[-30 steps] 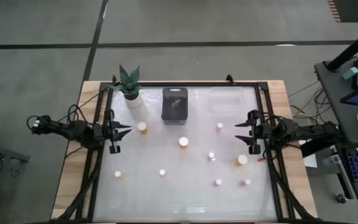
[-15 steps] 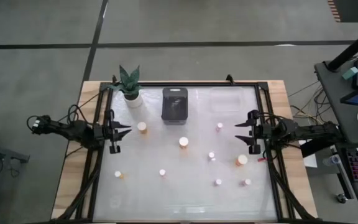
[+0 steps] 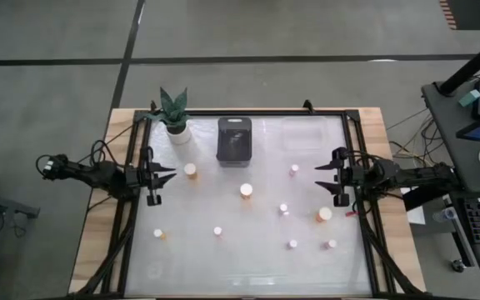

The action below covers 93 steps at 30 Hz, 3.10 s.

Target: Pick and place medicine bottles into bin by pill shape (circle, oval)

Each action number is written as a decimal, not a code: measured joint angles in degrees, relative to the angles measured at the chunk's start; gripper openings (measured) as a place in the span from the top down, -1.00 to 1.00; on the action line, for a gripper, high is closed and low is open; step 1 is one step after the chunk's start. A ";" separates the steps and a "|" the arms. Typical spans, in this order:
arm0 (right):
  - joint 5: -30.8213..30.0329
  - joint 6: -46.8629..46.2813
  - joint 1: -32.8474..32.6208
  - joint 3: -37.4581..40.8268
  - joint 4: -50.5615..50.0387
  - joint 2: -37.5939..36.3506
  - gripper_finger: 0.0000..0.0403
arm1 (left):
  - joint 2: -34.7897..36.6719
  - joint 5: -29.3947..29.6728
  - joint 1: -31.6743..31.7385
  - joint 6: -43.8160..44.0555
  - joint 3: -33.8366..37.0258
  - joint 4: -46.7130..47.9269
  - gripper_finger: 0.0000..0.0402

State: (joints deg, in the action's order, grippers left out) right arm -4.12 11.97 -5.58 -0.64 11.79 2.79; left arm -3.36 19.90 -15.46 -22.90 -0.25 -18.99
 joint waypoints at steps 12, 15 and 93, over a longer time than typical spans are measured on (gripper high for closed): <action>0.02 0.00 -0.01 0.02 0.00 0.00 0.00 | 0.00 0.00 0.01 -0.01 0.01 -0.02 0.79; 0.02 0.02 0.00 0.00 0.00 0.00 0.00 | 0.00 0.00 -0.01 -0.02 0.00 -0.02 0.79; -20.15 -5.48 0.00 -14.42 12.94 19.32 0.00 | -21.32 7.76 0.59 -6.29 -10.53 -31.48 0.79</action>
State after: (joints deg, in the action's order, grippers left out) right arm -24.27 6.49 -5.58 -15.06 24.73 22.10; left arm -24.68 27.66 -14.87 -29.20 -10.78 -50.47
